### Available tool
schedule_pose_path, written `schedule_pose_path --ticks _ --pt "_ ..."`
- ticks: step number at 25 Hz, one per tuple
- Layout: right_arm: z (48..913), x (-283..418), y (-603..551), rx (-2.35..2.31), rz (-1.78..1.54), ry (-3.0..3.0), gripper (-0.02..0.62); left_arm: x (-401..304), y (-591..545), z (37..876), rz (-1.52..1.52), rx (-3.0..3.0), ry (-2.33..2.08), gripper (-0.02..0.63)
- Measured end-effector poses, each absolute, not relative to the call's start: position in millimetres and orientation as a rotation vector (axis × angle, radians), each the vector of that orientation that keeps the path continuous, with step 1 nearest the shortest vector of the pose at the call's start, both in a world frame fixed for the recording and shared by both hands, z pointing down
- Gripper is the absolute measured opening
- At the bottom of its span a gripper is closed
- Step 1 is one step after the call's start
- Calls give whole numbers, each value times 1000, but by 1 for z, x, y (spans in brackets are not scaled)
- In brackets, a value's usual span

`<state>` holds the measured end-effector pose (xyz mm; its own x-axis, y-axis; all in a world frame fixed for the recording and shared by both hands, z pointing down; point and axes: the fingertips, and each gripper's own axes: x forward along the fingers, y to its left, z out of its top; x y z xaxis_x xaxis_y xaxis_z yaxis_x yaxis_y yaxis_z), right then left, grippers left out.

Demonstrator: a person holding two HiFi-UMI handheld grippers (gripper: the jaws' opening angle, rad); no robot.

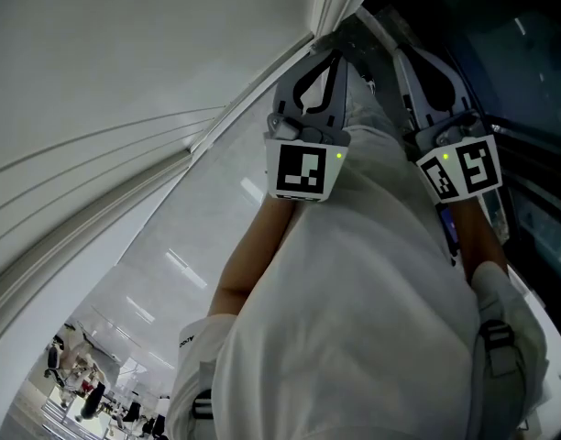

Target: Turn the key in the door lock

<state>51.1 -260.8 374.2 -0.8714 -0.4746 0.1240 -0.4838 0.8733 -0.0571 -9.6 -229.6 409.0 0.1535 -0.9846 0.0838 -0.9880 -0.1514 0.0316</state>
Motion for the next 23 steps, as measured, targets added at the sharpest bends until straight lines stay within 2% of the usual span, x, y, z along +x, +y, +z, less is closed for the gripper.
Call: schedule_pose_path --ticks 12,23 --pt "379 59 -261 893 163 -2910 3 -6 -226 414 84 2314 -1983 9" --pt "394 36 -239 789 194 -2900 3 -19 -208 422 89 2221 -2016 9"
